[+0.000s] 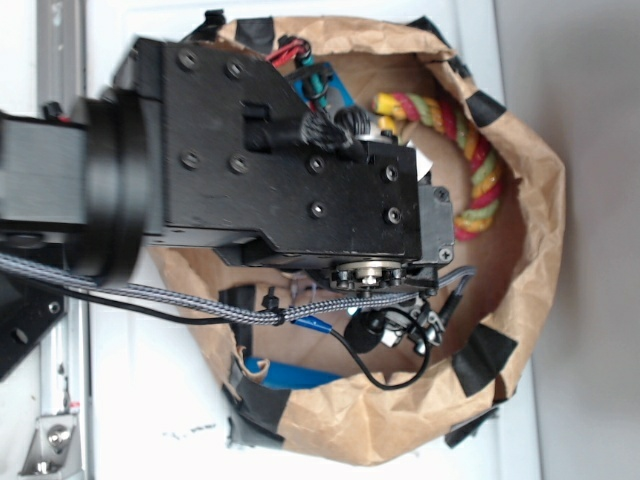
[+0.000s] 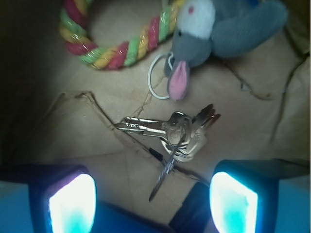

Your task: Grab the silver keys.

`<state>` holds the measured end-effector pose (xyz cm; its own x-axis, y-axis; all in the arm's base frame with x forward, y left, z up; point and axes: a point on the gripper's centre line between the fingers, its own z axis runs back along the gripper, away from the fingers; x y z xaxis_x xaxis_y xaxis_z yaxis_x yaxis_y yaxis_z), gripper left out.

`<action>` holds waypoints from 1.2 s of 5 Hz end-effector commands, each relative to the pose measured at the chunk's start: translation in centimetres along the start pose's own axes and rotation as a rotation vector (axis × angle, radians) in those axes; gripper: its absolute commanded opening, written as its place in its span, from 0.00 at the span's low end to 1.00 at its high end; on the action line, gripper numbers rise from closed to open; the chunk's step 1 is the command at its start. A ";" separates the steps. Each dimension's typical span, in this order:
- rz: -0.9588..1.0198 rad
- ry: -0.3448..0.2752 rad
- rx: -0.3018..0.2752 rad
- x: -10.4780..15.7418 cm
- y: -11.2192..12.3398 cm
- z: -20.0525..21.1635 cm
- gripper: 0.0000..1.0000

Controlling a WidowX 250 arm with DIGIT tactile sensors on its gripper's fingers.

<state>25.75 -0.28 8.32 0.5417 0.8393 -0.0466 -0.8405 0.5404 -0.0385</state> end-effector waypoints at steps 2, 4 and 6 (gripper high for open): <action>0.052 -0.118 -0.001 0.8 0.3 -1.9 1.00; -0.020 -0.121 0.031 0.2 2.0 -1.7 1.00; 0.042 -0.163 0.039 -0.7 0.6 -4.4 1.00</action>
<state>24.53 -1.24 3.14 0.4987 0.8611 0.0986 -0.8665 0.4979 0.0351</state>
